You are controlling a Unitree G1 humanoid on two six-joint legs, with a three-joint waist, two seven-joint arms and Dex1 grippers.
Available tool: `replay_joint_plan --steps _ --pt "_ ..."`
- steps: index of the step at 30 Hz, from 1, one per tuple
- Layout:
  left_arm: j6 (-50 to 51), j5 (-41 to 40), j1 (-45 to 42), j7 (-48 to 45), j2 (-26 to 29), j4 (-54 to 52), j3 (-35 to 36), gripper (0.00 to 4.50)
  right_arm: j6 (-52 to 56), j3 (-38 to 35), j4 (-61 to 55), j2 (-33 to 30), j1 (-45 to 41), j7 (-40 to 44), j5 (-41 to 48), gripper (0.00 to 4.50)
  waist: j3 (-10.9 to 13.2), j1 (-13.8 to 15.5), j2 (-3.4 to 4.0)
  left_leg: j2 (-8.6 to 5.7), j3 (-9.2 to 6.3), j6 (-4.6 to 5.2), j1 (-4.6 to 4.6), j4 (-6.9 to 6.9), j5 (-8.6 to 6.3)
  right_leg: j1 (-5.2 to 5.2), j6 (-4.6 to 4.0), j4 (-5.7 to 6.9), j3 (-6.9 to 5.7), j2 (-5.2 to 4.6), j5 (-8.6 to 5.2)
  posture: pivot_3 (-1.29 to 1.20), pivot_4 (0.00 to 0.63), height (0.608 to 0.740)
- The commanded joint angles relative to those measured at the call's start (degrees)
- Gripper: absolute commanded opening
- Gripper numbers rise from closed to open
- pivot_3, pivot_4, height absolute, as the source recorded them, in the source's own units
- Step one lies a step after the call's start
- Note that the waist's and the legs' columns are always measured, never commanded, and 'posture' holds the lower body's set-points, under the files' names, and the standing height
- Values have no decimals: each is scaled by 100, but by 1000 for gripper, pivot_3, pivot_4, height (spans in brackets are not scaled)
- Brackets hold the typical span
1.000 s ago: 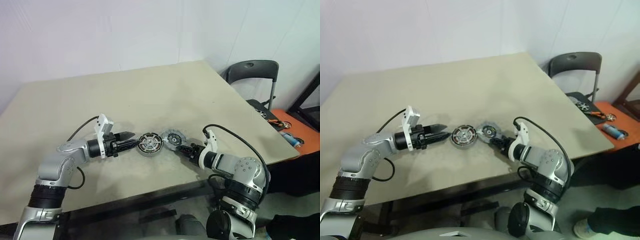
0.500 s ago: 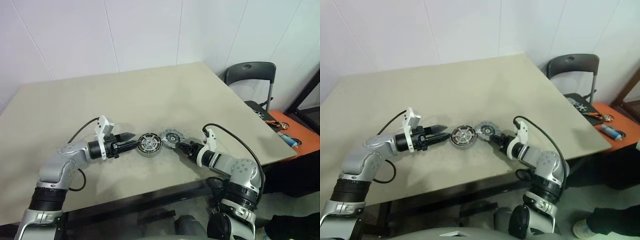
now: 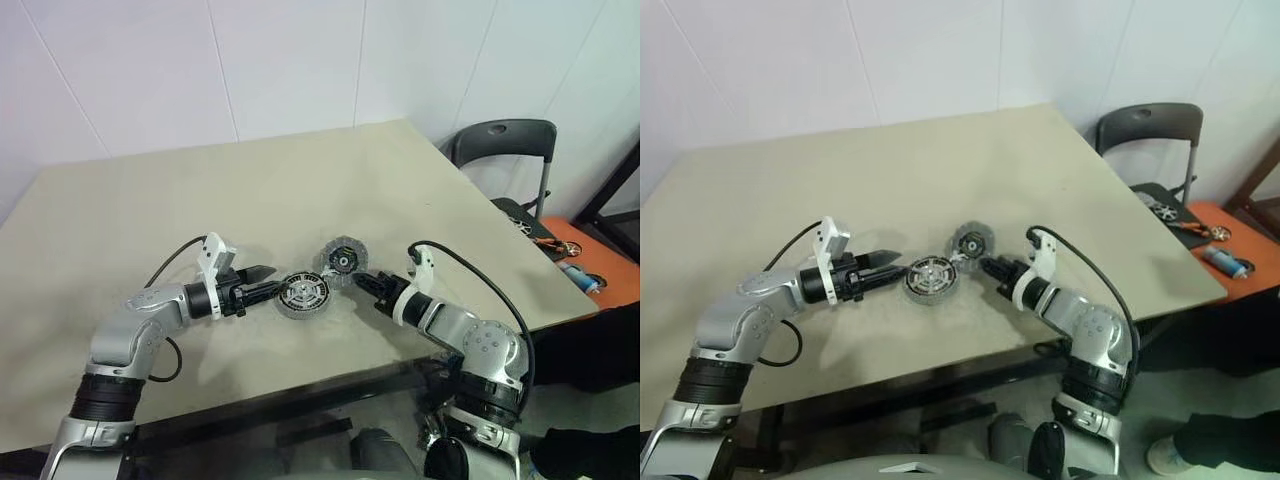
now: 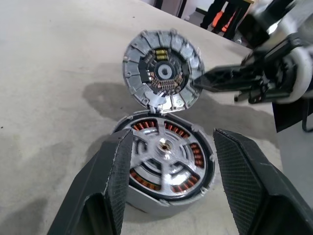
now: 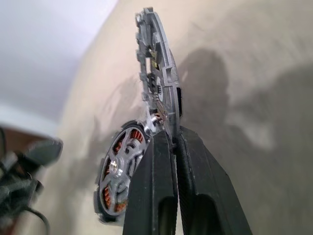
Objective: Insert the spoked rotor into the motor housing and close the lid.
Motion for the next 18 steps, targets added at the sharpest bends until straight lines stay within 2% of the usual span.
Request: replay_joint_plan --steps 1,4,7,15,18 --pt "-101 50 -168 -43 -13 5 13 2788 -473 1157 -231 -412 -341 512 -214 19 1 -6 1 0 0 0 0 0 0 -1 0 1 0 0 0 0 0 740" --pt "-91 68 -178 -17 -44 -2 21 2788 -1203 2383 -330 -1475 -533 1128 -928 19 2 -8 2 -2 3 0 -3 2 0 -1 1 -3 2 -3 0 0 0 740" --pt "-61 85 -168 32 -83 -27 31 2788 -1743 2941 -261 -2025 -475 1448 -1296 19 -1 28 -5 -1 -4 0 -5 -2 0 2 4 -13 -5 -3 -2 0 0 740" --pt "65 64 -181 185 -167 -49 89 2788 -3099 3967 -145 -2950 34 2038 -2340 19 -2 37 -12 -3 -2 6 -6 2 -4 8 7 -21 -3 -8 -4 0 0 740" --pt "70 72 -234 214 -175 14 98 2788 -3803 4267 -116 -3035 85 2014 -2874 19 -2 39 -16 -3 -1 6 -6 2 -4 8 7 -21 -3 -8 -4 0 0 740"
